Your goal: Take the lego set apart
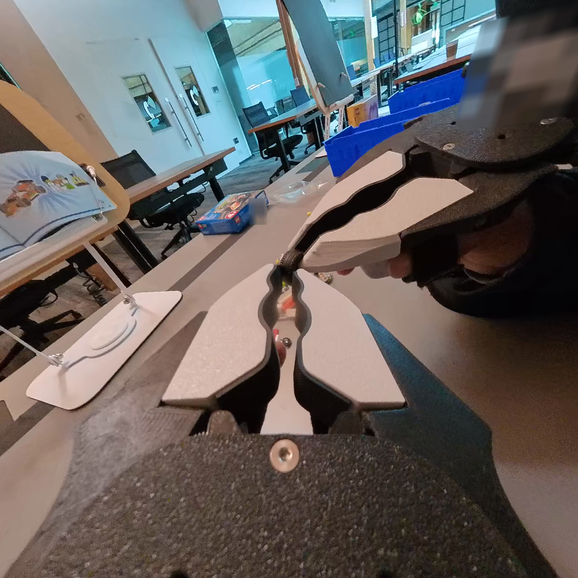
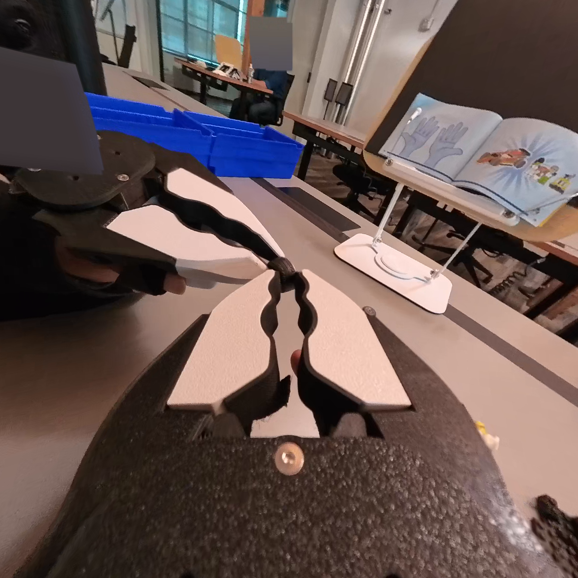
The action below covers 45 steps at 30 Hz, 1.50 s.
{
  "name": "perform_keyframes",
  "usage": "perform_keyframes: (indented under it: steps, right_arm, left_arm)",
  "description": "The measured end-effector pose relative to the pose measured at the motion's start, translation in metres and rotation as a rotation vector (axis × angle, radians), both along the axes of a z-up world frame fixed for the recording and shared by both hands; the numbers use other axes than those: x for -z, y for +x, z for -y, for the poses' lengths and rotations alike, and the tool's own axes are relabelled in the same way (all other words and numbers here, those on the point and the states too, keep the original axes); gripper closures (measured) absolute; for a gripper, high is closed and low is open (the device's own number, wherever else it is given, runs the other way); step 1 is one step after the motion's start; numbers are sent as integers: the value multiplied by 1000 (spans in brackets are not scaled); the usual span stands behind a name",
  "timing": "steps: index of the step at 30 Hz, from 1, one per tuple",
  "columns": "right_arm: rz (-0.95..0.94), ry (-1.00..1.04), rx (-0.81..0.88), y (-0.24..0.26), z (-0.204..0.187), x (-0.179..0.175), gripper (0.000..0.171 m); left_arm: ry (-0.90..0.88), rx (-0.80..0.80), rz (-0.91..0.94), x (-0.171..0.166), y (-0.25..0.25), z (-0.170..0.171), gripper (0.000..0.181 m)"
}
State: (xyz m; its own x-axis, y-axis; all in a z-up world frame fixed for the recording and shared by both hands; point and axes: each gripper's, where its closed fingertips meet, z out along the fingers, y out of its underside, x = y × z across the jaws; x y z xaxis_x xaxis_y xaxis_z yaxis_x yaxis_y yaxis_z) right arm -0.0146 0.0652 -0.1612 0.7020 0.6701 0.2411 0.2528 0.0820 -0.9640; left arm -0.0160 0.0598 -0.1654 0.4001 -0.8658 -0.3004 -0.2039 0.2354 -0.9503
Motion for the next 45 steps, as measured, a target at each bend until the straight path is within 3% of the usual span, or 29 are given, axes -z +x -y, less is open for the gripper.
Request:
perform_keyframes:
  steps: [14, 16, 23, 25, 27, 31, 33, 40, 45]
  right_arm:
    - [-9, -70, 161, 4, -13, 24, 162]
    - [6, -82, 224, 13, -21, 27, 162]
    - [-81, -113, 176, 20, -20, 19, 162]
    - [-100, -146, 150, 19, -18, 22, 162]
    - [-152, -174, 115, 18, -17, 21, 162]
    - [-183, -198, 15, 5, -10, 22, 162]
    - [-167, -196, -5, 0, -8, 23, 162]
    - [-153, -149, -9, -2, -2, 15, 162]
    - [-165, -230, -159, 0, 11, 13, 161]
  left_arm:
    - [-34, -34, -62, 19, 1, -13, 180]
    - [-50, 87, -68, 23, 14, 13, 181]
    - [-37, 58, -26, 14, 7, -4, 181]
    - [-135, 66, 27, 10, 2, -13, 179]
    - [-221, 89, 66, 9, -1, -19, 164]
    - [-288, 169, 62, 14, 2, -15, 162]
    - [-274, 186, 46, 15, 2, -12, 172]
    - [-113, 164, -13, 11, -2, -10, 179]
    - [-54, 184, -38, 12, -1, -5, 181]
